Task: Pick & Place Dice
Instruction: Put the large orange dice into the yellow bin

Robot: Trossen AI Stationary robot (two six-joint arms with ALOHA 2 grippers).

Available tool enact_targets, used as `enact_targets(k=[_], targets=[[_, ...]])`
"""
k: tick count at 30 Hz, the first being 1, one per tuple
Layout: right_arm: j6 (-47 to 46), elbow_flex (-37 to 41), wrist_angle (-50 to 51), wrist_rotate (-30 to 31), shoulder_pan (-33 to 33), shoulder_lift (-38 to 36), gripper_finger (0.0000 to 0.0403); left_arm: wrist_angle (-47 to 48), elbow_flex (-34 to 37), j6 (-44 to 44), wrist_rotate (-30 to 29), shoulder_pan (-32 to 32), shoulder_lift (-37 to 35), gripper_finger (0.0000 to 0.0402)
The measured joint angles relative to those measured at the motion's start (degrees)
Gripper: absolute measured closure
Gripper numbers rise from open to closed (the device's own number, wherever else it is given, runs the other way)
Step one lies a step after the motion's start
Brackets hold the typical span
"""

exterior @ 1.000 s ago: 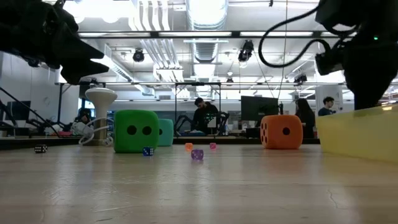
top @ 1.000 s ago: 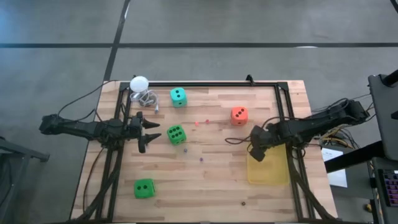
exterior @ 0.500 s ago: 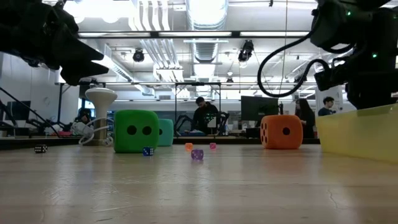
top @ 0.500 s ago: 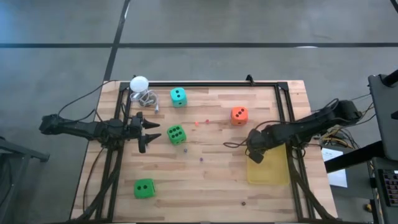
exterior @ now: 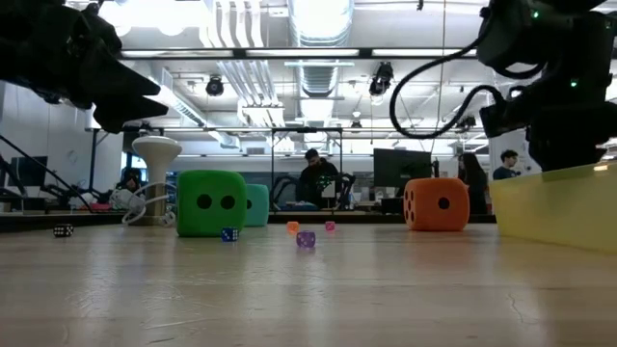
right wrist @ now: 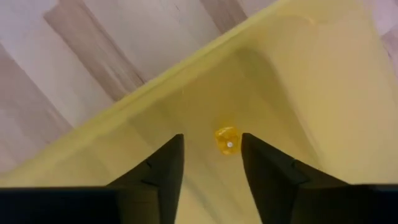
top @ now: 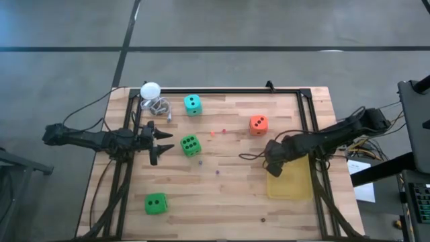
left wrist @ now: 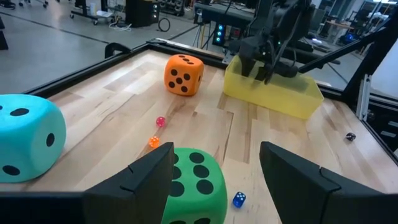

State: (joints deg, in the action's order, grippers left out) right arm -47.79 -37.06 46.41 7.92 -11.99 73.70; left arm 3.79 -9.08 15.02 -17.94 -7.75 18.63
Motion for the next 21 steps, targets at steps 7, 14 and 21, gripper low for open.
enact_targets(k=[7,14,21], targets=[[-0.2,0.0,0.1,-0.2,0.0,-4.2,0.0199,0.1,0.0,0.0,0.0,0.0,0.0,0.0159],[-0.2,0.0,1.8,-4.7,0.0,-7.1,0.0197,0.4,0.0,0.0,0.0,0.0,0.0,0.0159],[-1.9,0.0,4.7,-8.3,0.0,-10.0,0.0197,0.4,0.0,0.0,0.0,0.0,0.0,0.0159]])
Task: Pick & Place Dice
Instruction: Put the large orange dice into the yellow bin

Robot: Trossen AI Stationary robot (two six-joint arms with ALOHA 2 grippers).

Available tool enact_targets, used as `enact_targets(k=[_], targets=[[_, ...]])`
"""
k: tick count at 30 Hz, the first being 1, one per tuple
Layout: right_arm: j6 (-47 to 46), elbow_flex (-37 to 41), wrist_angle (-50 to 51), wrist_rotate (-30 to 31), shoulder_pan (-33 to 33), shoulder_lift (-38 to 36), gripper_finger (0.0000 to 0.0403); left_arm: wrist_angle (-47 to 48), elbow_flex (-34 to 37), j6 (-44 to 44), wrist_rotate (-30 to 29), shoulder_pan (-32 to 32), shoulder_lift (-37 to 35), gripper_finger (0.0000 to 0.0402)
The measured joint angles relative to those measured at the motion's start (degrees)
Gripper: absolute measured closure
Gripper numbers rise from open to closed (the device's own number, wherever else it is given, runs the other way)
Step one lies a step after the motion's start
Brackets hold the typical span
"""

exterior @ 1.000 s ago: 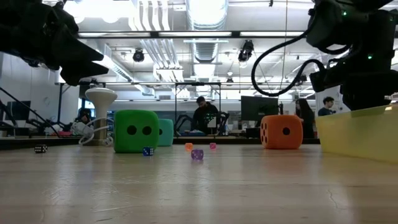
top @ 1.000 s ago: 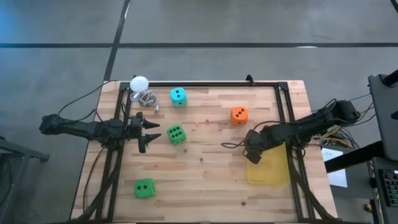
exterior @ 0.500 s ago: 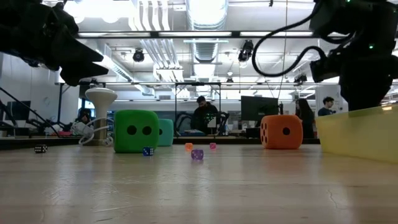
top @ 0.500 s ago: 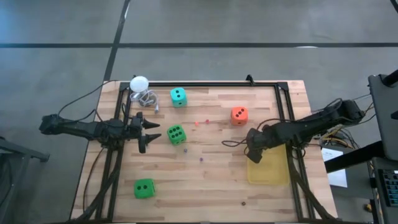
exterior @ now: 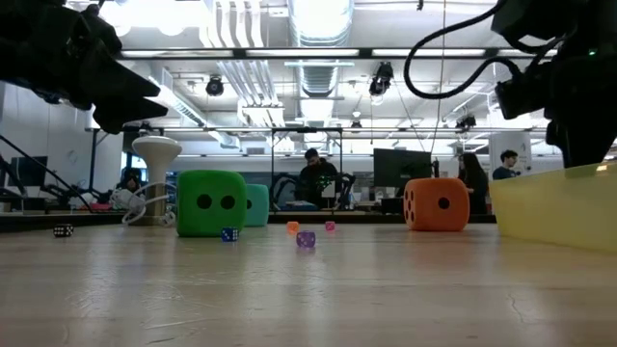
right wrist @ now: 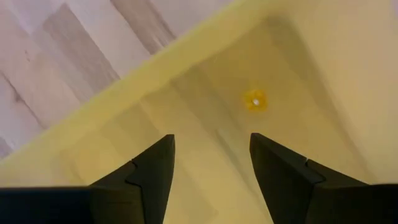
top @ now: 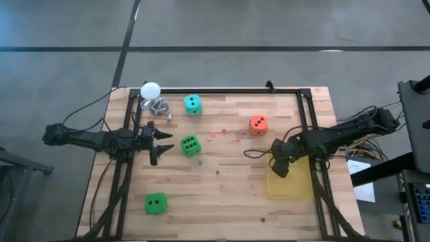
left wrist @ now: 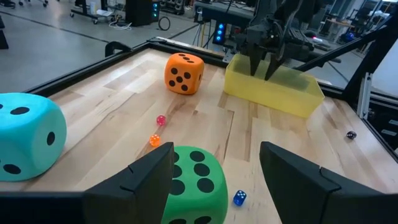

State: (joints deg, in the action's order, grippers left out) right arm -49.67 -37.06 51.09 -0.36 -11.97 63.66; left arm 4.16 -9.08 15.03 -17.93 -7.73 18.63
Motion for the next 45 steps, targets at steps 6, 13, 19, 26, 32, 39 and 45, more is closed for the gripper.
enact_targets(k=[6,13,19,26,32,39,45], targets=[[-1.0,-1.4,-0.3,0.5,0.0,-4.2,0.0197,0.0,0.0,0.0,0.0,0.0,0.0,0.0159],[2.7,-8.0,-0.5,4.5,-0.1,-6.6,0.0197,0.0,0.0,0.0,0.0,0.0,0.0,0.0159],[16.2,-13.0,-0.4,15.3,-0.1,-4.0,0.0197,0.0,0.0,0.0,0.0,0.0,0.0,0.0159],[28.8,-17.0,-0.5,27.7,1.1,3.2,0.0197,0.0,0.0,0.0,0.0,0.0,0.0,0.0159],[31.1,-18.6,0.0,29.7,4.0,10.3,0.0197,0.0,0.0,0.0,0.0,0.0,0.0,0.0159],[34.7,-18.8,2.5,27.6,7.0,17.3,0.0197,0.4,0.0,0.0,0.0,0.0,0.0,0.0159],[37.4,-18.7,2.9,27.6,9.2,21.0,0.0197,0.4,0.0,0.0,0.0,0.0,0.0,0.0159]])
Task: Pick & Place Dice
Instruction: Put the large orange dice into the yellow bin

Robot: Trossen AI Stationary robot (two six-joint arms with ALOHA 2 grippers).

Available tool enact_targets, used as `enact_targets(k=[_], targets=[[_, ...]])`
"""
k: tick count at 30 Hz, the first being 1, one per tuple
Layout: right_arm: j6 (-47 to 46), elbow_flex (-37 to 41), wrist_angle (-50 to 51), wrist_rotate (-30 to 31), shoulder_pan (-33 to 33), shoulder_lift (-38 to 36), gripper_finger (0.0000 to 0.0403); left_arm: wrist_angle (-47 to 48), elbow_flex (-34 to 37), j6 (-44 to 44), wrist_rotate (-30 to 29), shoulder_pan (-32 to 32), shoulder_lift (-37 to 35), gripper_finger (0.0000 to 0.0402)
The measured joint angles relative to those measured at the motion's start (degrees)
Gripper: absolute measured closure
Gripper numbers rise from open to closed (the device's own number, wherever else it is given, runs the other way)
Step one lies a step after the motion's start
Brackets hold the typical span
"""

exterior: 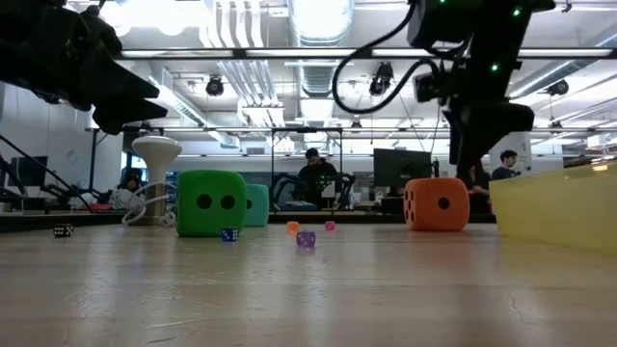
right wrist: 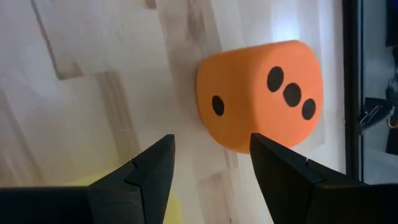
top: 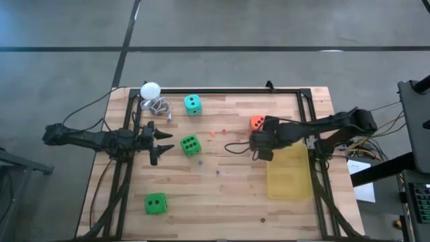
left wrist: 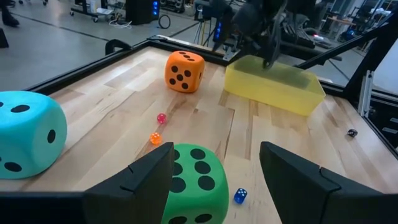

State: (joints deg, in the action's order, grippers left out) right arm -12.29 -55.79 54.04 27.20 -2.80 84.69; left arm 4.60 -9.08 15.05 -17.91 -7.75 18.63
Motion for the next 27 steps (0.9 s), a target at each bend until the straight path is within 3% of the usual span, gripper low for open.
enact_targets(k=[3,10,20,27], targets=[[0.7,0.0,0.0,0.3,0.9,1.0,0.0197,0.0,0.0,0.0,0.0,0.0,0.0,0.0159],[3.3,-0.1,-0.5,7.3,1.4,1.6,0.0197,0.1,0.0,0.0,0.0,0.0,0.0,0.0159],[4.9,-0.2,-1.5,3.0,1.4,1.7,0.0197,0.2,0.0,0.0,0.0,0.0,0.0,0.0159],[7.6,0.4,-7.2,4.9,1.4,1.7,0.0173,0.2,0.0,0.0,0.0,0.0,0.0,0.0159]])
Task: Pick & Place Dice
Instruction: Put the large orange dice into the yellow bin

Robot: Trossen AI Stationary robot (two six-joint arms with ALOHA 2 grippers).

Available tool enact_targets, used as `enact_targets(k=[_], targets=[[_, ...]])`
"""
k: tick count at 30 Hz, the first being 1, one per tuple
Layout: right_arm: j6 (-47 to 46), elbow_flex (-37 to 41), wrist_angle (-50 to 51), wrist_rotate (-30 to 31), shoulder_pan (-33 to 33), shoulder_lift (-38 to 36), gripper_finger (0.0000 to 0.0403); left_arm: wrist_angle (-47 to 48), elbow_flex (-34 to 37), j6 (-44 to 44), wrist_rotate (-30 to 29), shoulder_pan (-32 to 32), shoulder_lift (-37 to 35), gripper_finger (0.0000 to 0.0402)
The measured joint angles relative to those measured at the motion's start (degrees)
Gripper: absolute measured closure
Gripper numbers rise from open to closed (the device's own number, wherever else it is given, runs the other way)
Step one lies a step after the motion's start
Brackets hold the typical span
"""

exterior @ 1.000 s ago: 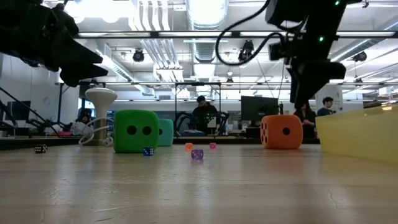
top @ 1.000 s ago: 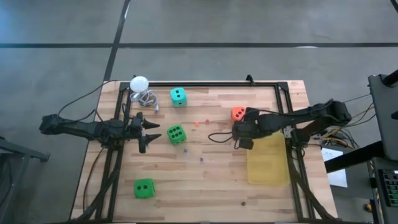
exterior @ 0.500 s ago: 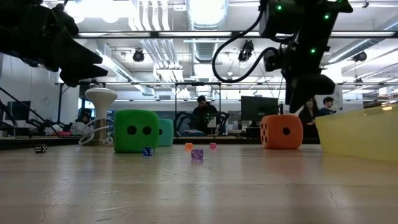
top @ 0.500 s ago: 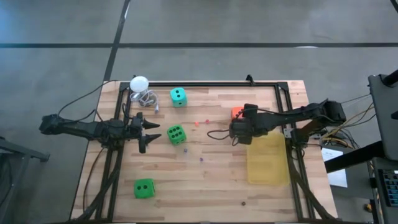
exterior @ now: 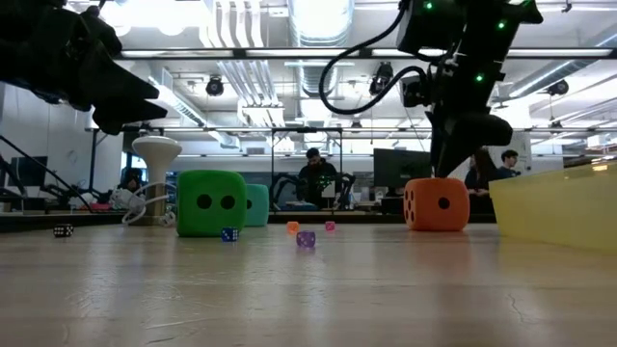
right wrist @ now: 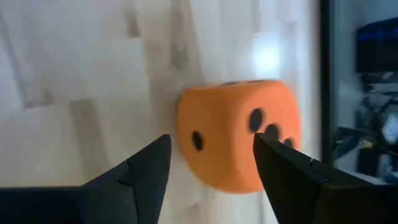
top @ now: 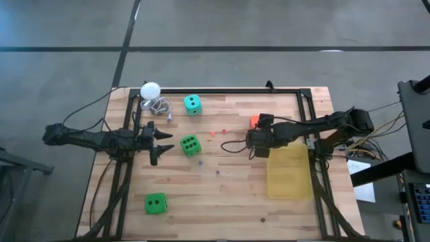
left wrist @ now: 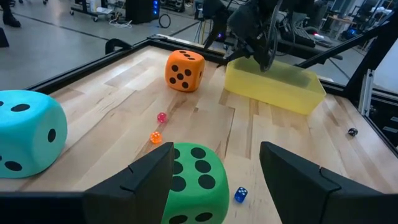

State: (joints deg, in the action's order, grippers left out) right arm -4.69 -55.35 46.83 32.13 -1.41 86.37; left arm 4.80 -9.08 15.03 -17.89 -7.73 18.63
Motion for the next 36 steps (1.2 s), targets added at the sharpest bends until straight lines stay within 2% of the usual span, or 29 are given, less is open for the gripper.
enact_targets(k=[5,13,20,25,36], targets=[[0.4,0.2,0.0,2.6,1.3,0.0,0.0138,0.7,0.0,0.0,0.0,0.0,0.0,0.0159],[-0.1,1.1,-0.2,2.4,4.6,0.0,0.0106,1.2,0.0,0.0,0.0,0.0,0.0,0.0159],[1.3,2.5,-1.5,2.1,5.6,0.0,0.0106,1.3,0.0,0.0,0.0,0.0,0.0,0.0159],[4.1,4.2,-6.1,2.1,6.3,0.0,0.0106,1.3,0.0,0.0,0.0,0.0,0.0,0.0159],[6.8,10.1,-13.0,2.5,9.4,-0.3,0.0129,1.3,0.0,0.0,0.0,0.0,0.0,0.0159]])
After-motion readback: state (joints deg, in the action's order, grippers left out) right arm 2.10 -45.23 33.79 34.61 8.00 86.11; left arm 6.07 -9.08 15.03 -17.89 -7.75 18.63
